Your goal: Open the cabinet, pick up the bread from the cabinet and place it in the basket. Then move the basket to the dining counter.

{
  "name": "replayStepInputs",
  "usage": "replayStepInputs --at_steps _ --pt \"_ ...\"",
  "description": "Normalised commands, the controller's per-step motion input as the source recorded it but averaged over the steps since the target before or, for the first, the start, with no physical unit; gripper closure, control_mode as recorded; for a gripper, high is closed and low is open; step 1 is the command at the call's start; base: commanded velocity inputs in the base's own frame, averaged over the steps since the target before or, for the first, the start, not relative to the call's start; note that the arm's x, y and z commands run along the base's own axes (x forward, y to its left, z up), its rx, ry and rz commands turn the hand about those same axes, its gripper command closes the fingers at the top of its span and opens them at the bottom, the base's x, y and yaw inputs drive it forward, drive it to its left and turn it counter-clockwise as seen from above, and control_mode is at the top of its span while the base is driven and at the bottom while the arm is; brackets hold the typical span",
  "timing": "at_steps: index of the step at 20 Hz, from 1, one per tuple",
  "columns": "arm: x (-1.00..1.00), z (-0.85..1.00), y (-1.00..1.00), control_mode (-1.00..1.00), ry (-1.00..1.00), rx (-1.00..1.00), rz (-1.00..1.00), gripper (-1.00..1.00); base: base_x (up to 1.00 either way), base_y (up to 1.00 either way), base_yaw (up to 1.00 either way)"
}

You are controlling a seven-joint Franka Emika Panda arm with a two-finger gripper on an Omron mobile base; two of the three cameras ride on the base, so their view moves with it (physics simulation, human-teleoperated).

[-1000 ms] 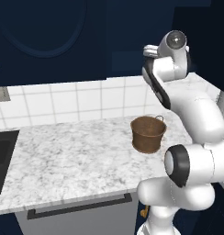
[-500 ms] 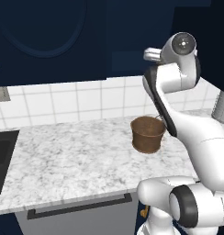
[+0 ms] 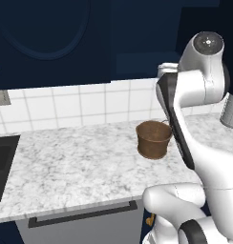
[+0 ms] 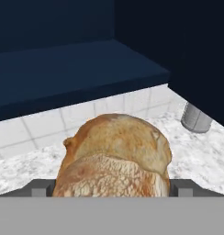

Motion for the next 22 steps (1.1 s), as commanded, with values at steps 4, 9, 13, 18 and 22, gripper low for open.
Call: replayStepInputs --at_steps 4,9,13,18,22 --pt "-0.87 -0.57 0.0 -1.0 0.35 0.08 0.0 1.0 0.0 0.0 0.0" --pt "-0.62 -0.6 0.0 -1.0 0.39 0.15 0.01 1.0 0.0 0.0 0.0" --pt "-0.09 -0.46 0.02 -1.0 0.3 0.14 0.05 1.0 0.0 0.0 0.0" --pt "0.48 -0.73 0.01 -1.0 0.04 0.03 0.01 1.0 0.0 0.0 0.0" --pt "0.62 -0.94 0.0 -1.0 0.0 0.05 0.03 1.0 0.0 0.0 0.0"
